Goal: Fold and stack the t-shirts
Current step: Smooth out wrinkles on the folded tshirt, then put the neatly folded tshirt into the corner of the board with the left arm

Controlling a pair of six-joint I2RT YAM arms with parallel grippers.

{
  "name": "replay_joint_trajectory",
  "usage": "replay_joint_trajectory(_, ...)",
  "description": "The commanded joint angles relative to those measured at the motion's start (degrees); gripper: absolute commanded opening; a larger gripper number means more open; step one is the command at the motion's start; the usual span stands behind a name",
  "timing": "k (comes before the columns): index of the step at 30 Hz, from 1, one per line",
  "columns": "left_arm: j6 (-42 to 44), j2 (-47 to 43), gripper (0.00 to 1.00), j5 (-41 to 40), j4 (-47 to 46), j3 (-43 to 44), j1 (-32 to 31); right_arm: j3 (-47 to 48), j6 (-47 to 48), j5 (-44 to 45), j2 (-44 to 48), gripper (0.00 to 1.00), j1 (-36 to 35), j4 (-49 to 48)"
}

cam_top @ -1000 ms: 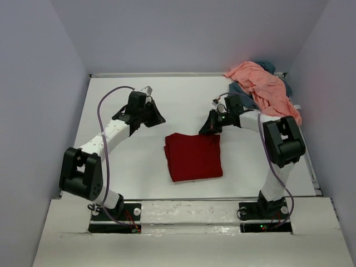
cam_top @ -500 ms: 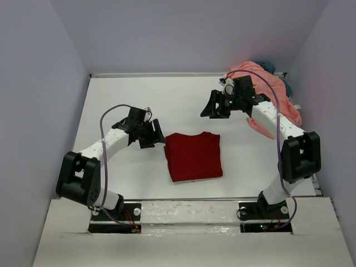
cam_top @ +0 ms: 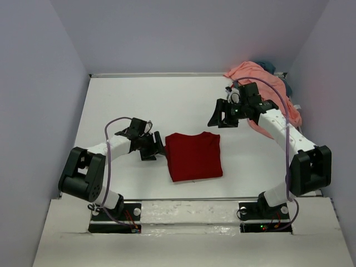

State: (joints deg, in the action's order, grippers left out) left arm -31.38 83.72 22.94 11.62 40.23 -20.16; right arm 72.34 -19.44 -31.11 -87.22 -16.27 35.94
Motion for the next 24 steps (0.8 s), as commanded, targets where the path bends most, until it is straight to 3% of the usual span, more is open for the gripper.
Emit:
replay_joint_trajectory(1,0.17,1.53,0.76,2.64,-3.35,0.82,-0.67,-0.70,1.25,1.41,3.81,0.72,-0.43,1.59)
replay_joint_trajectory(11,-0.27,9.51,0.78,2.37,-6.17,5.64,-5.67,-1.94,0.81,1.67,5.57,0.72,-0.43,2.20)
replay_joint_trajectory(18,0.17,14.80,0.77,-0.35,-2.83,10.04,-8.05,-1.58,0.63,2.02,5.57,0.72,-0.43,2.29)
replay_joint_trajectory(24,0.35,16.29,0.64,-2.02,-0.90,11.54,-8.05,-1.15,0.54,2.46,5.66,0.72,-0.43,2.38)
